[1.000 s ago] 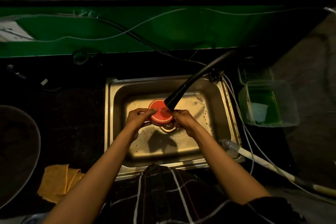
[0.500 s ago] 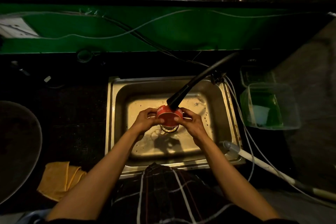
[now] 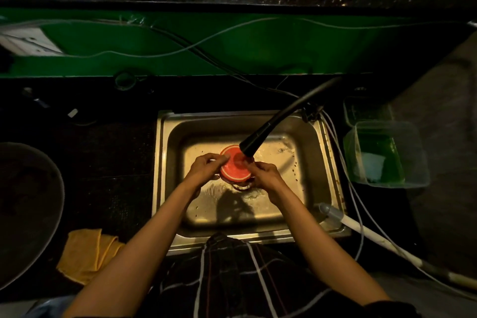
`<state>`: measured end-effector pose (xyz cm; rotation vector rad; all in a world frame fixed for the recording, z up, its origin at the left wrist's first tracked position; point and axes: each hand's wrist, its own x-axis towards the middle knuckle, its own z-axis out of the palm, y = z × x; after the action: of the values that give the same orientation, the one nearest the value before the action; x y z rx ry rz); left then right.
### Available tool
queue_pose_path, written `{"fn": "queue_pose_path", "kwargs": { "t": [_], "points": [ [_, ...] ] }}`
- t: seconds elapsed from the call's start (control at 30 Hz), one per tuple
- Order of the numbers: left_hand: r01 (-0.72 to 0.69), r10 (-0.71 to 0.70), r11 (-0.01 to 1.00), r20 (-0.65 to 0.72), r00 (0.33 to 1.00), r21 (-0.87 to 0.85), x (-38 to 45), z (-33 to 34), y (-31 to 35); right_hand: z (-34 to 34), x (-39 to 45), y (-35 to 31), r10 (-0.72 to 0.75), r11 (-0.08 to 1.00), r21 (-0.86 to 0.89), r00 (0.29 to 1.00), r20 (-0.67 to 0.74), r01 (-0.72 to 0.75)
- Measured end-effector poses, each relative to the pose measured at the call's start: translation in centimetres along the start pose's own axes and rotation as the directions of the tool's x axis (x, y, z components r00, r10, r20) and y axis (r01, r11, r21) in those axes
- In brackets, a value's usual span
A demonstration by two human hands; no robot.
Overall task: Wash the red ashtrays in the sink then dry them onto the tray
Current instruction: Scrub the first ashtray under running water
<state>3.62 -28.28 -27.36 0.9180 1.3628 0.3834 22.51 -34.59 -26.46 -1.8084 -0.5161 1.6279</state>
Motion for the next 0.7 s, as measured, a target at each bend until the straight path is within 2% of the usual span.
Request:
{"fn": "queue_pose_path", "kwargs": {
  "t": [0.1,0.23,0.33,0.43,0.7],
  "points": [
    [-0.098,0.098,0.991,0.009,0.995,0.087,0.6,-1.1,0.2,0.5,0.1,0.2,0.0,0.998,0.055,0.999,0.038,-0.002],
    [-0.12,0.113,0.991,0.112,0.987,0.059,0.2,-0.8,0.8,-0.8,0.0,0.3,-0.13,0.991,-0.005,0.99,-0.059,0.13],
    [-0.097,0.081,0.992,0.176,0.981,0.082,-0.4,0.4,0.9,-2.6,-0.3,0.3,-0.233,0.969,-0.109,0.968,-0.095,0.222],
    [-0.06,0.043,0.992,0.162,0.986,0.106,-0.4,1.7,0.1,-4.1,-0.4,0.2,-0.308,0.941,-0.175,0.947,-0.089,0.289],
    [0.026,-0.029,0.999,0.183,0.983,0.022,-0.3,0.1,-1.8,-2.9,0.6,-0.5,-0.316,0.913,-0.273,0.949,-0.004,0.303]
  ]
}}
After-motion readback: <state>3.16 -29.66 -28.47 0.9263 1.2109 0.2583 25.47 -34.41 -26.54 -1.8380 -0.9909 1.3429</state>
